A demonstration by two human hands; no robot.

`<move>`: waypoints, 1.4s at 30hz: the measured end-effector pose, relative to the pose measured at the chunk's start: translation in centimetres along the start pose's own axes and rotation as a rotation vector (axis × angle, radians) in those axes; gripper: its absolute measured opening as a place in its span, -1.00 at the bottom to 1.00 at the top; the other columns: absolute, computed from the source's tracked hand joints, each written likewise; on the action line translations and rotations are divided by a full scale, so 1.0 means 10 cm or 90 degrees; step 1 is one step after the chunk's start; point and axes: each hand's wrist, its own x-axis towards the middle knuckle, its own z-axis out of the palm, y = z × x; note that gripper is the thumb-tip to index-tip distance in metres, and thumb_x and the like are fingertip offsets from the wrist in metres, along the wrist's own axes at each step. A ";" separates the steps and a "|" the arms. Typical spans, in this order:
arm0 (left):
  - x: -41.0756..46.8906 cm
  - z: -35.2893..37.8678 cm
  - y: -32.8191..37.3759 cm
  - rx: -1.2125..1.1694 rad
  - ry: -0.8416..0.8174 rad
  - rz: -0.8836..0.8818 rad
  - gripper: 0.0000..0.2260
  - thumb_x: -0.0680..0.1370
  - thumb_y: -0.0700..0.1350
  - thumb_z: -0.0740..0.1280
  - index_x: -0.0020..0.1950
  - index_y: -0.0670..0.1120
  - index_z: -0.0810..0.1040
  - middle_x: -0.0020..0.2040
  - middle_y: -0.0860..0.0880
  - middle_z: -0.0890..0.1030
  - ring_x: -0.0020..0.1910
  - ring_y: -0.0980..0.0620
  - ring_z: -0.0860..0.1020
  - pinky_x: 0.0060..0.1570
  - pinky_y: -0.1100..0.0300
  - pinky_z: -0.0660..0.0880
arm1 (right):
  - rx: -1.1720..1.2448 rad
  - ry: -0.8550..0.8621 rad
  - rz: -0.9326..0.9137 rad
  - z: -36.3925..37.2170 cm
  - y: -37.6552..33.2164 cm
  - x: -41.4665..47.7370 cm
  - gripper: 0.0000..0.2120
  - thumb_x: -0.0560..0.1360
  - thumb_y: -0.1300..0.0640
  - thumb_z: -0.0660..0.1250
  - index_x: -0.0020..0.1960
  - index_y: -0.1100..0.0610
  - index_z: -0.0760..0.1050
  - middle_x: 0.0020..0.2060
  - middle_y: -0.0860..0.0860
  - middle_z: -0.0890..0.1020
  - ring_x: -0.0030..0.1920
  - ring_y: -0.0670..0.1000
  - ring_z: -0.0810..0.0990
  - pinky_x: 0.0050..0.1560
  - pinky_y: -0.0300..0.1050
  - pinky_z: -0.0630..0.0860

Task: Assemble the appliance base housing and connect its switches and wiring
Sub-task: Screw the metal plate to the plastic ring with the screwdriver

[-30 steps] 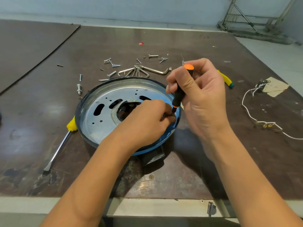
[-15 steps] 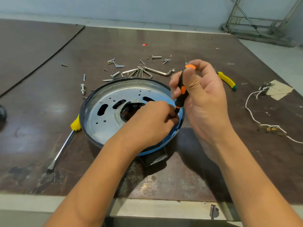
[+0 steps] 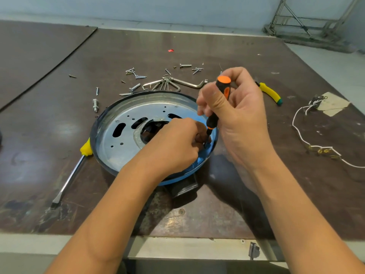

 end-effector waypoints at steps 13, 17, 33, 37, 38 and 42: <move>-0.01 0.00 -0.03 -0.013 0.025 0.036 -0.71 0.54 -0.06 0.40 -0.33 0.11 0.41 -0.34 0.12 0.50 -0.36 0.15 0.45 -0.34 0.16 0.34 | 0.023 -0.014 -0.006 0.12 0.03 0.00 -0.82 0.62 0.31 0.24 0.12 0.39 0.54 -0.14 0.20 0.66 -0.17 0.13 0.70 -0.01 0.03 0.66; 0.00 0.01 -0.02 -0.008 0.018 0.036 -0.90 0.56 -0.01 0.38 -0.15 0.09 0.54 -0.25 0.10 0.55 -0.30 0.14 0.49 -0.29 0.17 0.36 | 0.018 0.006 -0.006 0.12 0.03 0.01 -0.83 0.61 0.29 0.26 0.11 0.37 0.54 -0.14 0.17 0.68 -0.16 0.12 0.71 0.00 0.05 0.66; 0.01 -0.09 -0.05 -0.103 0.014 -0.026 -0.74 0.61 -0.25 0.26 0.22 0.03 0.57 -0.07 0.11 0.68 -0.11 0.27 0.63 0.03 0.29 0.55 | 0.240 0.181 0.041 -0.55 -0.24 0.18 -0.67 0.48 0.44 0.10 0.19 0.19 0.31 -0.12 0.13 0.51 -0.24 0.04 0.49 -0.25 -0.08 0.44; -0.04 -0.09 -0.04 0.012 0.094 -0.042 -0.77 0.61 -0.17 0.28 0.24 0.02 0.56 -0.04 0.06 0.68 -0.02 0.16 0.60 0.03 0.18 0.55 | -0.054 0.194 0.222 -0.73 -0.02 0.11 -0.63 0.56 0.48 0.18 0.31 0.21 0.35 -0.01 0.21 0.55 -0.26 0.02 0.57 -0.28 -0.15 0.51; -0.07 -0.07 -0.04 0.041 0.100 -0.046 -0.77 0.61 -0.13 0.29 0.26 0.01 0.56 0.01 0.04 0.67 0.04 0.08 0.59 0.08 0.09 0.55 | -0.138 0.162 0.253 -0.75 0.06 0.06 -0.60 0.54 0.48 0.23 0.30 0.18 0.38 0.00 0.22 0.56 -0.25 0.03 0.58 -0.26 -0.12 0.55; -0.13 -0.04 -0.01 0.078 0.098 -0.026 -0.78 0.60 -0.09 0.35 0.24 0.02 0.57 0.16 0.06 0.57 0.02 0.15 0.51 0.05 0.19 0.48 | -0.539 0.030 0.281 -0.77 0.36 -0.10 -0.49 0.47 0.33 0.42 0.36 0.05 0.41 0.18 0.11 0.59 0.09 0.08 0.60 0.22 0.05 0.53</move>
